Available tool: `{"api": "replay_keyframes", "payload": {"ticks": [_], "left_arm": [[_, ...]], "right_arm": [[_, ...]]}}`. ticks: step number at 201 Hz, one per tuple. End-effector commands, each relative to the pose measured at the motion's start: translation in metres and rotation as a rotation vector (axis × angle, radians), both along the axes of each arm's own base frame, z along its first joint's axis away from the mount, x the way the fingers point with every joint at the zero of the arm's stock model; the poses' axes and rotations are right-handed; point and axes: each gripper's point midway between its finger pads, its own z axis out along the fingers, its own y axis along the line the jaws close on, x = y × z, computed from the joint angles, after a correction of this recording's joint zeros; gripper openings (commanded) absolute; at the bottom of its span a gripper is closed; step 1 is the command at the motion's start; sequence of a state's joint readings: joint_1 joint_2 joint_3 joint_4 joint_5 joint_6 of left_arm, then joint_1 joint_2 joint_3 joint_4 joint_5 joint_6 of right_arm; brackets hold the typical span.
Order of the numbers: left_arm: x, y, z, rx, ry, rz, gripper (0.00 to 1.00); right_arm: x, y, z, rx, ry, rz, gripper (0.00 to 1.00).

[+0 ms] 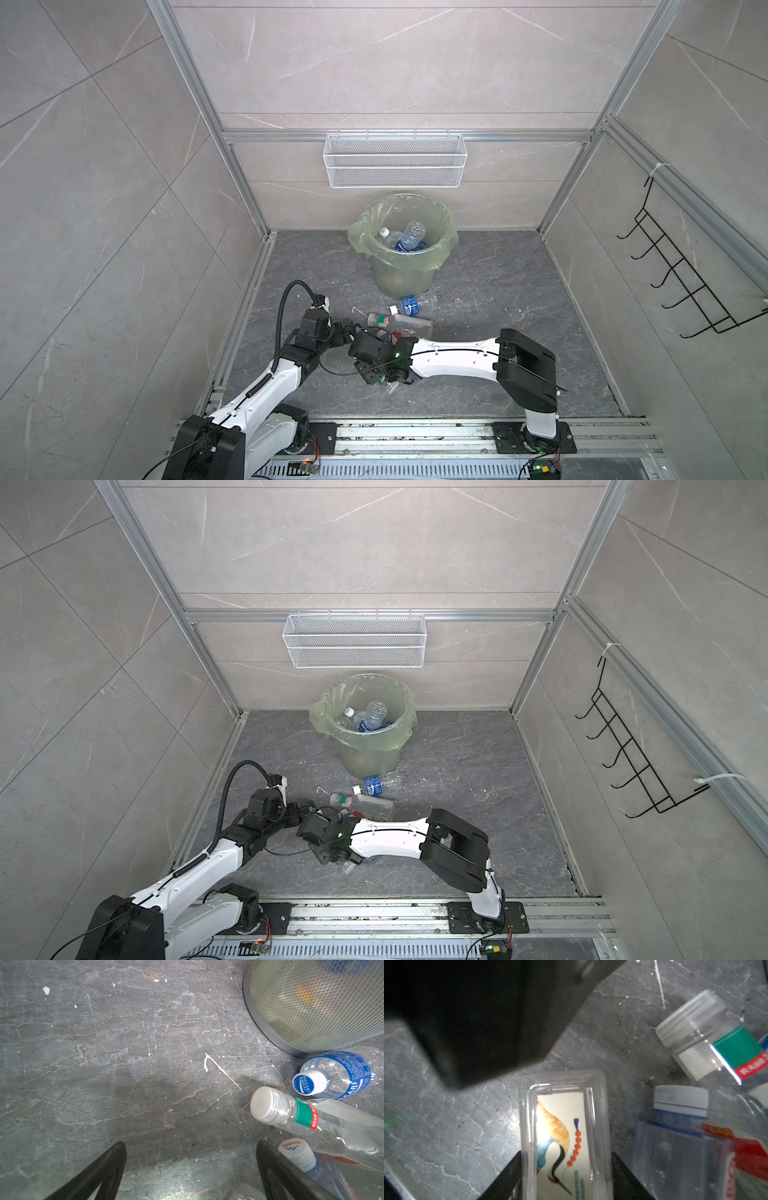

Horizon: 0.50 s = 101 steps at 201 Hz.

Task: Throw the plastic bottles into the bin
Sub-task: 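Lower the right gripper around the crane-label clear bottle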

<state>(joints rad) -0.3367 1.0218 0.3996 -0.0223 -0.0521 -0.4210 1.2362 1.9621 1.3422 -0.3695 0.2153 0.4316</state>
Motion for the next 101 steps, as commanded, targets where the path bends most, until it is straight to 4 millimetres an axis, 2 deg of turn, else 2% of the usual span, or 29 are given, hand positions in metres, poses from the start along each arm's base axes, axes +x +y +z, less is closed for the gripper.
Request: {"api": "replay_keyframes", "payload": {"ticks": [1, 20, 65, 101], "left_arm": [[0.007, -0.015, 0.022, -0.067, -0.071, -0.048, 1.00], [0.007, -0.016, 0.023, -0.070, -0.076, -0.050, 1.00], [0.006, -0.018, 0.026, -0.077, -0.092, -0.072, 1.00], [0.005, -0.022, 0.026, -0.086, -0.088, -0.092, 1.00]], "right_arm": [[-0.006, -0.003, -0.009, -0.013, 0.025, 0.006, 0.55], [-0.003, -0.006, 0.005, 0.020, -0.004, -0.003, 0.48], [-0.002, -0.018, 0.056, 0.155, -0.083, -0.020, 0.47], [-0.004, -0.040, 0.092, 0.262, -0.137, -0.042, 0.46]]}}
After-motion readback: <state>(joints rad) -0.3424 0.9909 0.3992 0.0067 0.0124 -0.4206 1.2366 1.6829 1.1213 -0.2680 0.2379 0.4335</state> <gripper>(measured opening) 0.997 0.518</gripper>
